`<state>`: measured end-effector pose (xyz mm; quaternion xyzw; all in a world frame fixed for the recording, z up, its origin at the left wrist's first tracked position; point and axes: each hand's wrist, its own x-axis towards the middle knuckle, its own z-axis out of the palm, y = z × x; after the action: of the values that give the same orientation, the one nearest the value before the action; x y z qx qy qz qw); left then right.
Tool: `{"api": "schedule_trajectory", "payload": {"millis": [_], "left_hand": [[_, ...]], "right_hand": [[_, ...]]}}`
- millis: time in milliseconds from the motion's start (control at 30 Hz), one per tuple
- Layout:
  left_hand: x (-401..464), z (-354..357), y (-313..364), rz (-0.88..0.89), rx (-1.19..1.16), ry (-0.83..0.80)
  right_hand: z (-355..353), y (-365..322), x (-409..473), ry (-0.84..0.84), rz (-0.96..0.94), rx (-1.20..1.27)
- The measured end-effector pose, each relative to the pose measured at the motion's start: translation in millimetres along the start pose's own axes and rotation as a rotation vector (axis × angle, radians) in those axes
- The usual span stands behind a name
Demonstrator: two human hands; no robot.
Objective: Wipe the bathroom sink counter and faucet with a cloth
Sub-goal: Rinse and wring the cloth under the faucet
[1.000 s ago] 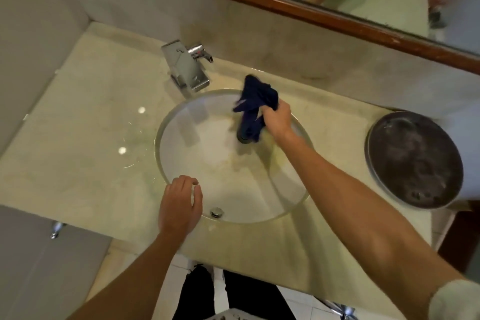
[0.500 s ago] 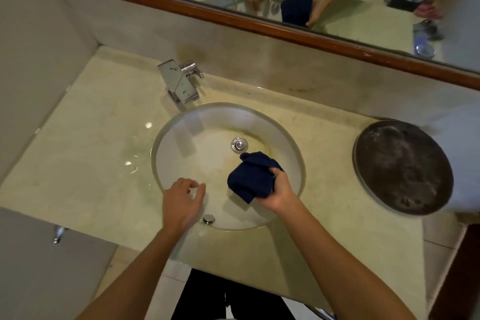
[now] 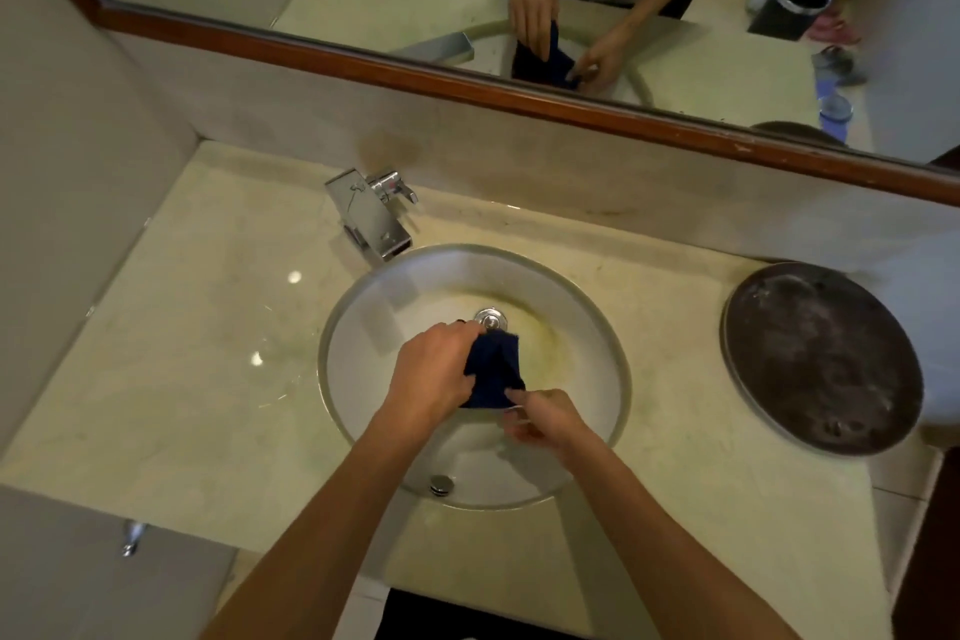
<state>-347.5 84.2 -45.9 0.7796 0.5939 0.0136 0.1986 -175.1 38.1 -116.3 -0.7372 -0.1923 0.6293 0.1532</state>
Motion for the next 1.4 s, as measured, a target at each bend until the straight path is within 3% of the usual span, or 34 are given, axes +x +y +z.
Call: {"api": "schedule_trajectory", "payload": {"millis": [67, 133, 200, 267, 333, 467, 567, 667, 800, 1000, 1167, 1400], "left_hand": [[4.3, -2.1, -15.2, 0.007, 0.003, -0.048], [8.1, -3.0, -28.7, 0.024, -0.005, -0.097], [10.7, -1.5, -41.3, 0.078, -0.041, -0.107], [11.8, -2.7, -54.0, 0.13, -0.122, -0.107], [12.0, -5.5, -67.5, 0.128, -0.258, -0.086], [11.6, -1.2, -92.8, -0.078, -0.596, -0.041], [18.1, 8.5, -102.7, -0.223, -0.701, -0.029], [33.3, 15.8, -105.5, -0.298, -0.665, -0.03], [50.6, 22.3, -109.6, -0.34, -0.642, -0.064], [74.1, 9.8, -115.9, -0.351, -0.799, -0.006], [86.9, 2.7, -118.4, -0.381, -0.787, -0.006], [95.4, 8.7, -118.0, -0.446, -0.883, 0.004]], "right_hand": [[-3.0, -9.1, 1.6, 0.165, -0.208, -0.257], [0.4, -25.0, -2.4, 0.217, -0.59, -0.406], [8.1, -43.5, -0.3, 0.095, -0.905, -0.595], [17.0, -57.0, 11.8, -0.043, -1.01, -0.809], [19.7, -66.7, 31.0, -0.114, -0.959, -0.918], [19.3, -90.6, 45.4, -0.11, -0.879, -1.049], [23.9, -114.2, 51.6, -0.098, -0.807, -1.115], [30.8, -151.0, 50.6, -0.119, -0.71, -0.898], [54.2, -214.1, 35.6, 0.138, -0.895, -0.49], [88.0, -259.7, 25.5, 0.186, -1.024, -0.641], [90.1, -263.0, 38.1, 0.27, -1.115, -0.731], [65.2, -221.0, 51.8, 0.367, -1.013, -0.356]]}}
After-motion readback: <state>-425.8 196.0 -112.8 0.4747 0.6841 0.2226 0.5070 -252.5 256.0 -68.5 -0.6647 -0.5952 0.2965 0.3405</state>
